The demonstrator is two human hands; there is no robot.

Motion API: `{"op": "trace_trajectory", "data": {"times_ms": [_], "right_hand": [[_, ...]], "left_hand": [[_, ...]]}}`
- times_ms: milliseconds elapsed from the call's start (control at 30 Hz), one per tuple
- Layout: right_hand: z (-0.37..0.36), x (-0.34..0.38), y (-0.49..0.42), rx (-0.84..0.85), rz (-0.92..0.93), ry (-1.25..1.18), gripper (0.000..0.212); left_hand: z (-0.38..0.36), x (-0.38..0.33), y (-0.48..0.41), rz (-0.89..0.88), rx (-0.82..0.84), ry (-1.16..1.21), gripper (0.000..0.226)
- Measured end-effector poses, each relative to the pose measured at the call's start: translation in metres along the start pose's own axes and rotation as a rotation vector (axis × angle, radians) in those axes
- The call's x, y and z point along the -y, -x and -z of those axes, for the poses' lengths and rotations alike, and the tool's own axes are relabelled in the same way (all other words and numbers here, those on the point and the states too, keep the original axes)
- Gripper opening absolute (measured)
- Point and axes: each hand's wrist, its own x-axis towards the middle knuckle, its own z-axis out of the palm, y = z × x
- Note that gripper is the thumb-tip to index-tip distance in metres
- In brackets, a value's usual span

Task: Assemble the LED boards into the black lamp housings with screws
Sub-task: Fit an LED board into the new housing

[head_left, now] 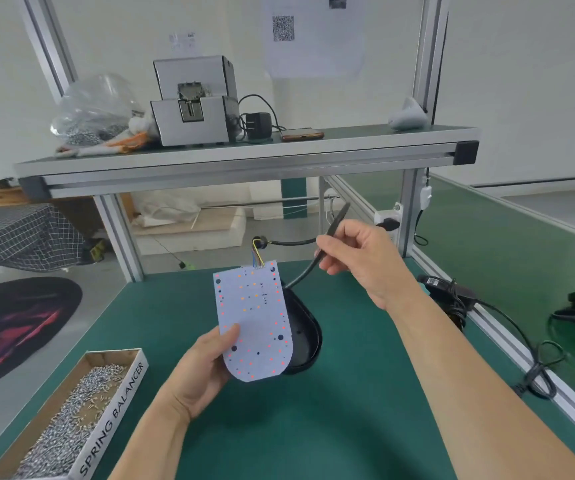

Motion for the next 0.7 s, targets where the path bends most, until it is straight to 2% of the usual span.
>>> {"op": "trace_trajectory", "data": {"times_ms": [133, 267, 367, 500, 700], "right_hand": [[-0.009, 0.000, -0.008, -0.057, -0.031, -0.051, 0.019], [-0.021, -0.030, -0.003, -0.087, -0.123, 0.036, 0.025], [-0.021, -0.046, -0.001, -0.186, -0.117, -0.009, 0.025], [-0.026, -0.052, -0.004, -0.266, -0.074, -0.068, 0.020], [-0.051, -0.058, -0.008, -0.266, -0.040, -0.100, 0.018]], "left_hand": [[0.000, -0.007, -0.003, -0.018, -0.039, 0.005, 0.029], [0.008, 0.010, 0.002, 0.068, -0.114, 0.092, 0.034], [0.021, 0.023, 0.002, 0.112, -0.158, 0.266, 0.048], [0.030, 0.030, 0.000, 0.115, -0.128, 0.506, 0.050], [0.032, 0.037, -0.002, 0.036, -0.204, 0.542, 0.046]]}}
